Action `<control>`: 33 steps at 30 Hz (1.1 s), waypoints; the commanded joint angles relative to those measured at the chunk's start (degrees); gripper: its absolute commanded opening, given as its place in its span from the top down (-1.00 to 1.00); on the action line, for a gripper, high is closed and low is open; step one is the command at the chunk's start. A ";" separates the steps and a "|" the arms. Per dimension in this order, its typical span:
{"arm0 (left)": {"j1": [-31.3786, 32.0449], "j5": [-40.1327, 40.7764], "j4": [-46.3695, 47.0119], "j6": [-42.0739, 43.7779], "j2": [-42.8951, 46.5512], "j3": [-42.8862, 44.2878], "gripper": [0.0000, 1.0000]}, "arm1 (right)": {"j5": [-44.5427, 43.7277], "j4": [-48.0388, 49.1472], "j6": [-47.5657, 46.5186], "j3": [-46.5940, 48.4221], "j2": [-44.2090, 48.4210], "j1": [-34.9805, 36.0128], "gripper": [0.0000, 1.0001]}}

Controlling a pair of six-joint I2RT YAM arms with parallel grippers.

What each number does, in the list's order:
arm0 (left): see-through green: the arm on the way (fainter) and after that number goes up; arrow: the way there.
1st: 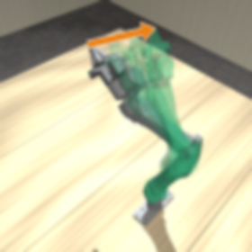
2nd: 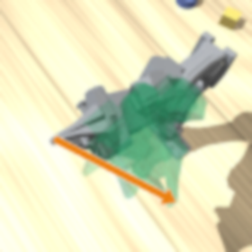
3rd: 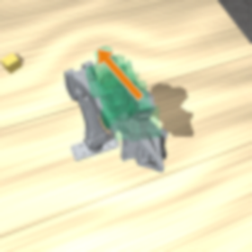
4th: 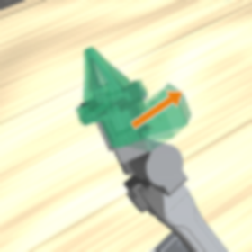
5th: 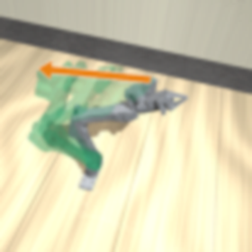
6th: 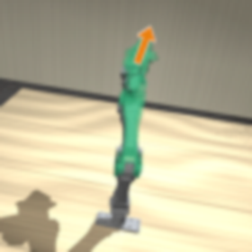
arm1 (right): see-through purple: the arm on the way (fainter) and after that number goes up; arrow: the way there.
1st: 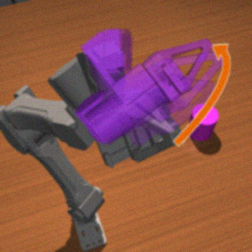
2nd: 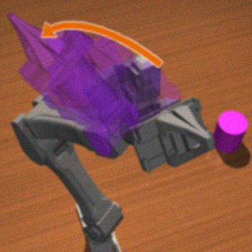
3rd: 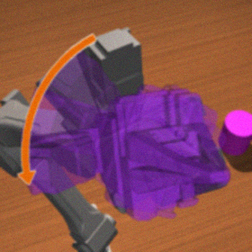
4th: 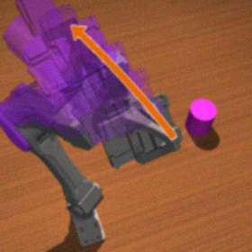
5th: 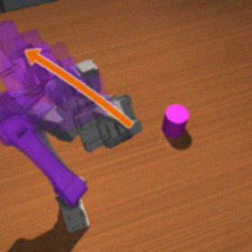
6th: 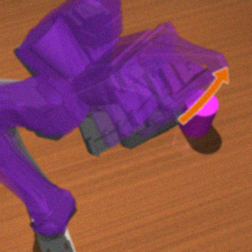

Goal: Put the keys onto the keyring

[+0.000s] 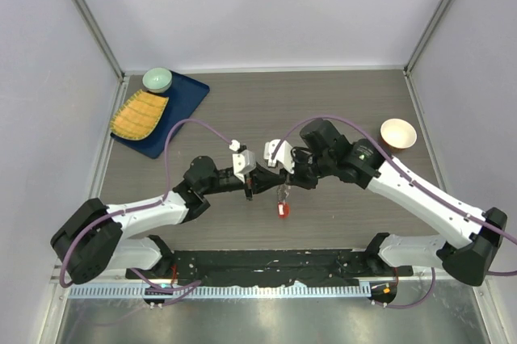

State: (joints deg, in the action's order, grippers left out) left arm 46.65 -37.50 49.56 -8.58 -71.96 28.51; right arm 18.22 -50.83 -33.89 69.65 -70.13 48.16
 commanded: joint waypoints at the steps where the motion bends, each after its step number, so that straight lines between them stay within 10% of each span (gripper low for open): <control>1: 0.19 6.46 5.45 0.75 2.44 -2.76 1.00 | -5.81 12.32 6.80 -3.37 5.70 0.44 0.39; 17: 0.19 10.08 24.88 0.41 3.23 -9.62 1.00 | -3.29 36.58 18.16 -24.47 19.59 -0.44 0.31; 33: 0.19 2.16 20.49 3.83 4.90 -8.21 1.00 | 6.82 30.62 12.01 -19.90 18.80 -3.78 0.32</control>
State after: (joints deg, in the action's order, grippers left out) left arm 46.68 -33.45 67.33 -6.74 -68.40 18.83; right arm 20.69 -19.53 -19.94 45.87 -51.64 44.73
